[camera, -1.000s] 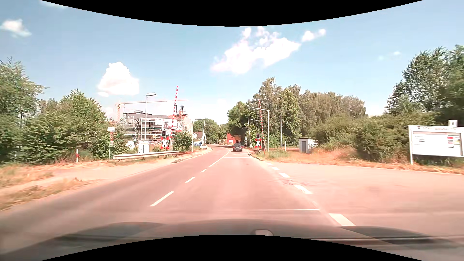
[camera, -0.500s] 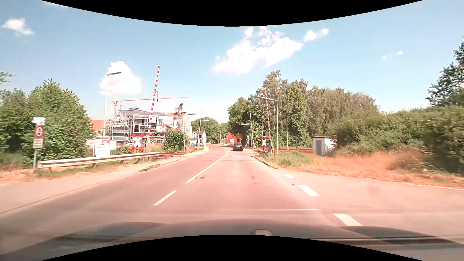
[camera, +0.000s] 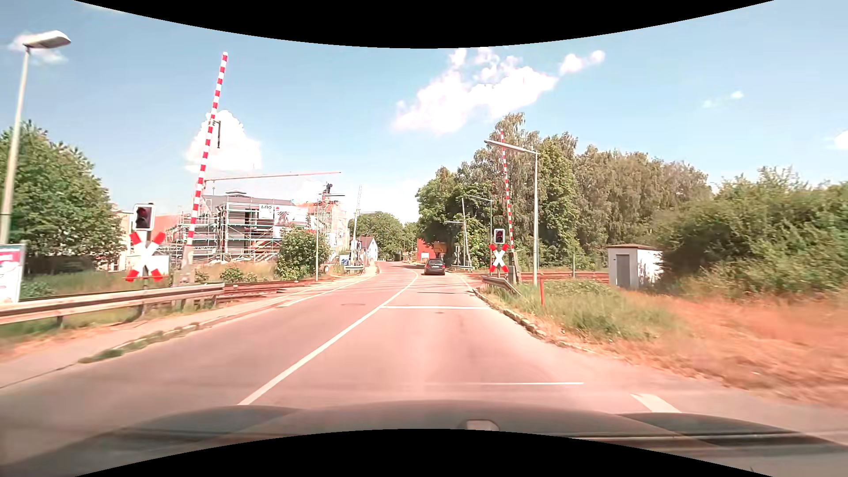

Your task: Follow the waypoints while adhering to traffic rules and regulations

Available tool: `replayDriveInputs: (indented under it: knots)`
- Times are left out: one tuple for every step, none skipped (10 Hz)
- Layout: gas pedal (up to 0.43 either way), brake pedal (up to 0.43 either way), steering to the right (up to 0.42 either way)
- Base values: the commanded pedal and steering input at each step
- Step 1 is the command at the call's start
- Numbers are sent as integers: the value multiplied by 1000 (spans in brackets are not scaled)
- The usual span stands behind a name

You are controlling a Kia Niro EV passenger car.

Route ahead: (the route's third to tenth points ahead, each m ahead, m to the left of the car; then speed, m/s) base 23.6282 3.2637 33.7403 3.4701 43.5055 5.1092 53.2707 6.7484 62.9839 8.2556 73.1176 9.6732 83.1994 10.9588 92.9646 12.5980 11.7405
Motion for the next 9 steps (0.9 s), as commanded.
replayDriveInputs:
  knots:
    - [59,0,-7]
    - [59,0,-7]
    - [59,0,-7]
    - [59,0,-5]
    - [59,0,-3]
    - [59,0,-2]
    - [59,0,-2]
    - [59,0,-2]
    - [59,0,-2]
